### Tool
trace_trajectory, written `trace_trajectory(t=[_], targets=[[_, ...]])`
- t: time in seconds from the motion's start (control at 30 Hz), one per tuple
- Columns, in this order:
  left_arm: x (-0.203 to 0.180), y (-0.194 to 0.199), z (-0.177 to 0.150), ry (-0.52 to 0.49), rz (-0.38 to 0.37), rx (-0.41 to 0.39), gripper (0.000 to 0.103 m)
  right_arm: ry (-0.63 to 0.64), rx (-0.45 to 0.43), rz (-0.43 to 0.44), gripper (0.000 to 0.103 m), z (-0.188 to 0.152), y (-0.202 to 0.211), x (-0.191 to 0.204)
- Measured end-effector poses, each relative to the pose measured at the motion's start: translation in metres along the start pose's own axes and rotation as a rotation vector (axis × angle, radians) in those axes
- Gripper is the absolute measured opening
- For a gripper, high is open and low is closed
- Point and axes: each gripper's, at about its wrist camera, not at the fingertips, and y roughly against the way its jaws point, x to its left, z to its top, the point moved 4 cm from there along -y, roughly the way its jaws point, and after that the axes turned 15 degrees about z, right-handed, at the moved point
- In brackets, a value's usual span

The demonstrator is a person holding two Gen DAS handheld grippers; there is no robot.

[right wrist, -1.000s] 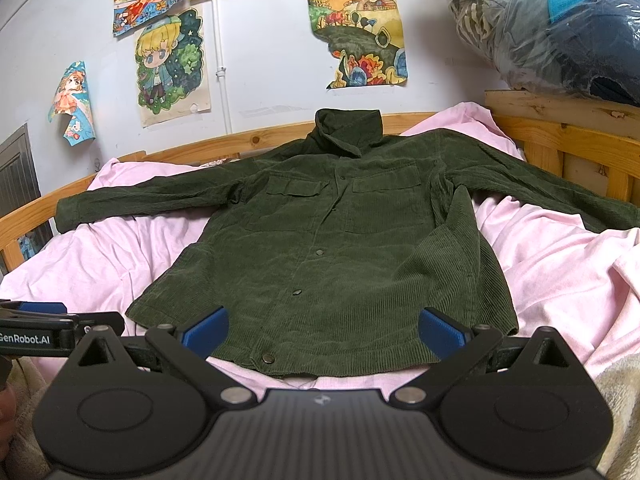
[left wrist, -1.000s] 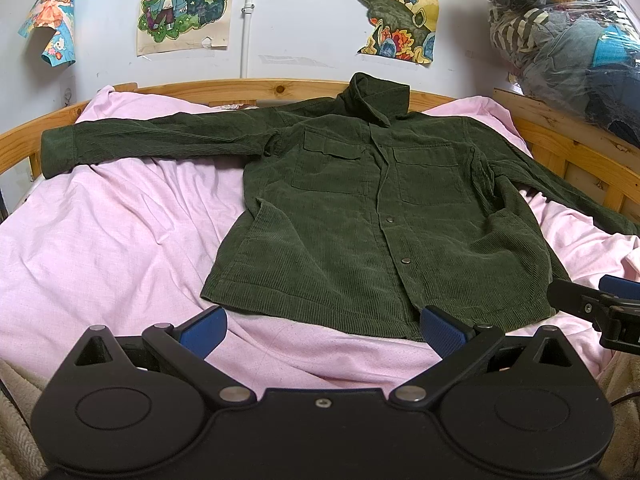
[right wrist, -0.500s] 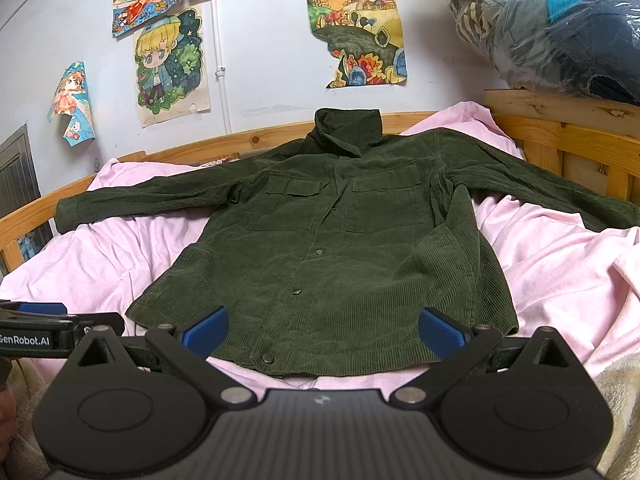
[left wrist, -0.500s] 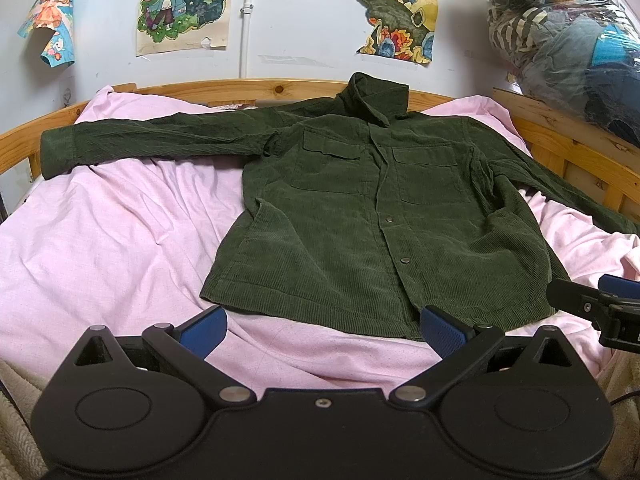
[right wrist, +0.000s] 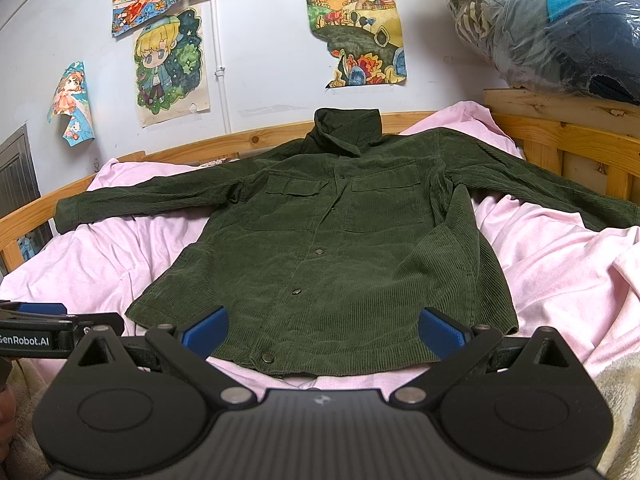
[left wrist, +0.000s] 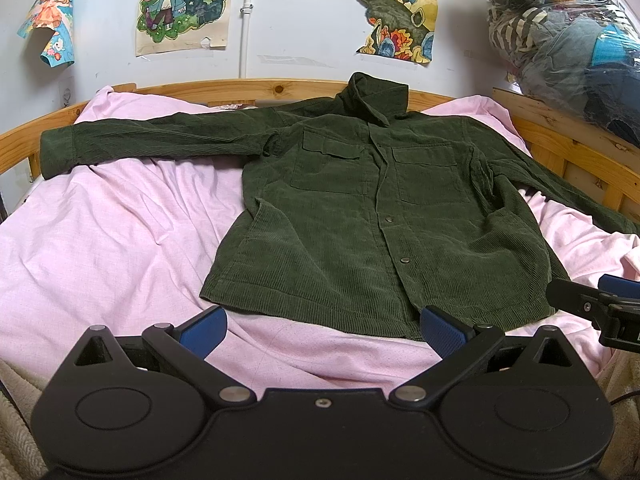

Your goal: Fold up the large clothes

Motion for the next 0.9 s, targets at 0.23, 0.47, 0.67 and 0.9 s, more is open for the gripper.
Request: trace_trajectory(t=[0.23,0.47,0.67,0.9], targets=[[0.000,0.000,0.000,0.000,0.001,0.001,0.102,-0.001,0.003,-0.003,0.103,-0.001,0.003,0.005],[-0.008,-0.003,-0.004,-0.005,0.003,0.008,0.102,-0.012,0.021,-0.020,0.103,-0.001,-0.002,0.001],[-0.007,-0.012,-0.004,-0.040,0.030,0.043,0.102,-0.116,0.114,-0.150,0.103,0.007,-0.009,-0.015],[-0.018,-0.033,0.016,-0.052,0.006,0.091,0.102,-0.160,0.170,-0.314,0.103,0.032,-0.014,-0.041]])
